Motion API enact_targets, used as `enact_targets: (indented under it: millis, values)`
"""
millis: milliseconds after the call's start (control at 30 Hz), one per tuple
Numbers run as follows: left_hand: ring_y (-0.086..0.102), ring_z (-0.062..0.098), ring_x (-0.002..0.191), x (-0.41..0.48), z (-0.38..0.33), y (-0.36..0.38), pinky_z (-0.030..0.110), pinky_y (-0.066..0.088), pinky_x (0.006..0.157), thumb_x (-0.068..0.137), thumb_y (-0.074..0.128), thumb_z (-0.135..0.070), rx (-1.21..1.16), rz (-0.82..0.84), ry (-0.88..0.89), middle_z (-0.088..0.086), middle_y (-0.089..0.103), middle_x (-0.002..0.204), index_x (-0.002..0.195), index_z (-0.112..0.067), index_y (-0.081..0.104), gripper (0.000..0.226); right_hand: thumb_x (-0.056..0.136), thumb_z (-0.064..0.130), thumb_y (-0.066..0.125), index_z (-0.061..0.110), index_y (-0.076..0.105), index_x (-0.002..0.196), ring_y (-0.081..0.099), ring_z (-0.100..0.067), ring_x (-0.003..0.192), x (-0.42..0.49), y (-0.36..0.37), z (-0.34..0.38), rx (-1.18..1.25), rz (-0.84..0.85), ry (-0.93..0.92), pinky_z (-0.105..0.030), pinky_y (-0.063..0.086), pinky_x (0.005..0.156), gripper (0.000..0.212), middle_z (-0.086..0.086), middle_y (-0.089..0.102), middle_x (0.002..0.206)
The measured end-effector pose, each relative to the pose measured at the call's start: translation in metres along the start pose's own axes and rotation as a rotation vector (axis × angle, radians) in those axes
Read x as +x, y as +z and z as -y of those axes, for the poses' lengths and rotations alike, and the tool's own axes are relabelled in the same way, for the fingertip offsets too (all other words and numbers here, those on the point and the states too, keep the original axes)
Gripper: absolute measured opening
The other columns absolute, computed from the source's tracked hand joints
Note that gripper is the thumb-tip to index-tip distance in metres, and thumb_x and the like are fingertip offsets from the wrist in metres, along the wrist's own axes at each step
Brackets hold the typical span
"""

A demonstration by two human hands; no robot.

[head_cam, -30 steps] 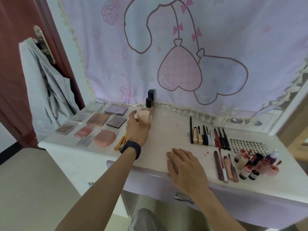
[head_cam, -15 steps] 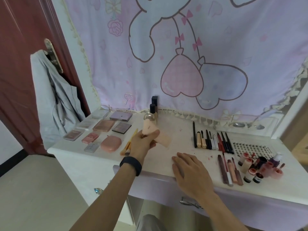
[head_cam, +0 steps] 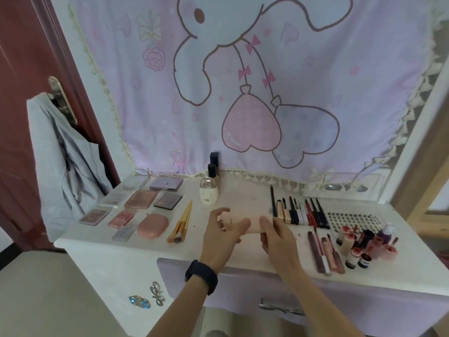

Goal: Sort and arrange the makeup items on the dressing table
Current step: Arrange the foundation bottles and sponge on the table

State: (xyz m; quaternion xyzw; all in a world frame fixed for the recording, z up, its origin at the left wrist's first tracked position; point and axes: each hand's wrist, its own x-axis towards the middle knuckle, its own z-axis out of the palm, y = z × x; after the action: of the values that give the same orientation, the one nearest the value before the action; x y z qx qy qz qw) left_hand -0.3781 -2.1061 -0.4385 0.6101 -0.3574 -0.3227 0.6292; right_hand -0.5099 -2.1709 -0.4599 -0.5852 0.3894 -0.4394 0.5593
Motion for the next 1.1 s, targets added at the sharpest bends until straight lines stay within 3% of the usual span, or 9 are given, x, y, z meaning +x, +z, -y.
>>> enact_targets:
  millis: [100, 233, 400, 500, 633, 733, 867, 1000, 1100]
  values:
    - [0.039, -0.012, 0.119, 0.006, 0.011, -0.002, 0.007, 0.041, 0.091, 0.071, 0.078, -0.055, 0.466, 0.068, 0.324, -0.024, 0.034, 0.138, 0.135, -0.051, 0.038, 0.076, 0.101, 0.024, 0.055, 0.008, 0.060, 0.081, 0.043, -0.012, 0.047, 0.014, -0.004, 0.004, 0.119, 0.001, 0.075, -0.022, 0.036, 0.043, 0.027, -0.003, 0.051, 0.058]
    - [0.031, -0.006, 0.123, 0.023, 0.018, 0.002, 0.013, 0.034, 0.099, 0.079, 0.070, -0.059, 0.780, 0.130, 0.505, -0.040, 0.031, 0.130, 0.125, -0.053, 0.052, 0.050, 0.100, 0.024, 0.054, 0.007, 0.062, 0.079, 0.048, -0.015, 0.045, 0.024, -0.008, -0.001, 0.112, 0.005, 0.121, -0.025, 0.038, 0.042, 0.028, -0.006, 0.055, 0.058]
    - [0.053, -0.009, 0.106, 0.032, 0.023, 0.007, 0.004, 0.039, 0.084, 0.077, 0.064, -0.069, 0.559, 0.127, 0.335, -0.033, 0.064, 0.105, 0.104, -0.058, 0.065, 0.029, 0.084, 0.052, 0.059, 0.028, 0.058, 0.067, 0.044, -0.011, 0.048, 0.022, -0.013, -0.008, 0.085, 0.019, 0.044, -0.026, 0.038, 0.047, 0.029, 0.003, 0.050, 0.056]
    - [0.065, -0.004, 0.089, 0.033, 0.023, 0.002, 0.010, 0.047, 0.075, 0.079, 0.066, -0.063, 0.371, 0.127, 0.235, -0.024, 0.072, 0.093, 0.094, -0.042, 0.073, 0.026, 0.092, 0.051, 0.056, 0.032, 0.056, 0.072, 0.043, -0.008, 0.051, 0.022, -0.007, -0.013, -0.074, 0.046, -0.029, -0.029, 0.037, 0.052, 0.028, 0.008, 0.051, 0.058]
    - [0.065, 0.003, 0.065, 0.039, 0.019, -0.008, 0.012, 0.044, 0.061, 0.079, 0.068, -0.063, 0.206, 0.088, 0.065, 0.000, 0.074, 0.073, 0.087, -0.017, 0.074, 0.047, 0.101, 0.047, 0.050, 0.033, 0.058, 0.093, 0.048, -0.006, 0.053, 0.017, -0.002, -0.017, -0.231, 0.071, -0.137, -0.024, 0.041, 0.050, 0.018, -0.005, 0.062, 0.075]
    - [0.064, 0.006, 0.060, 0.039, 0.019, -0.004, 0.019, 0.043, 0.065, 0.080, 0.063, -0.061, 0.215, 0.065, 0.014, 0.003, 0.073, 0.066, 0.083, -0.013, 0.073, 0.049, 0.100, 0.045, 0.054, 0.040, 0.061, 0.102, 0.051, -0.009, 0.055, 0.014, -0.007, -0.015, -0.174, 0.083, -0.132, -0.026, 0.043, 0.051, 0.008, -0.004, 0.062, 0.076]
    - [0.063, 0.005, 0.058, 0.038, 0.021, -0.003, 0.023, 0.042, 0.066, 0.079, 0.065, -0.061, 0.224, 0.035, 0.002, 0.003, 0.072, 0.063, 0.077, -0.013, 0.073, 0.048, 0.094, 0.059, 0.052, 0.039, 0.067, 0.101, 0.059, -0.012, 0.055, 0.010, -0.011, -0.007, -0.067, 0.097, -0.095, -0.021, 0.048, 0.055, 0.026, 0.005, 0.065, 0.084]
    - [0.062, 0.003, 0.057, 0.037, 0.024, -0.003, 0.024, 0.041, 0.067, 0.082, 0.067, -0.062, 0.247, 0.026, 0.002, 0.003, 0.071, 0.062, 0.076, -0.014, 0.073, 0.049, 0.101, 0.034, 0.057, 0.034, 0.067, 0.101, 0.068, -0.017, 0.061, 0.011, -0.010, -0.008, 0.005, 0.045, -0.064, -0.025, 0.055, 0.062, 0.010, 0.004, 0.066, 0.093]
    - [0.061, 0.002, 0.055, 0.035, 0.024, -0.002, 0.025, 0.040, 0.067, 0.079, 0.065, -0.064, 0.234, 0.002, -0.006, 0.003, 0.071, 0.061, 0.074, -0.015, 0.073, 0.050, 0.101, 0.022, 0.060, 0.032, 0.063, 0.119, 0.071, -0.019, 0.071, 0.011, -0.014, -0.012, 0.053, 0.035, -0.057, -0.030, 0.059, 0.072, 0.021, -0.001, 0.066, 0.102]
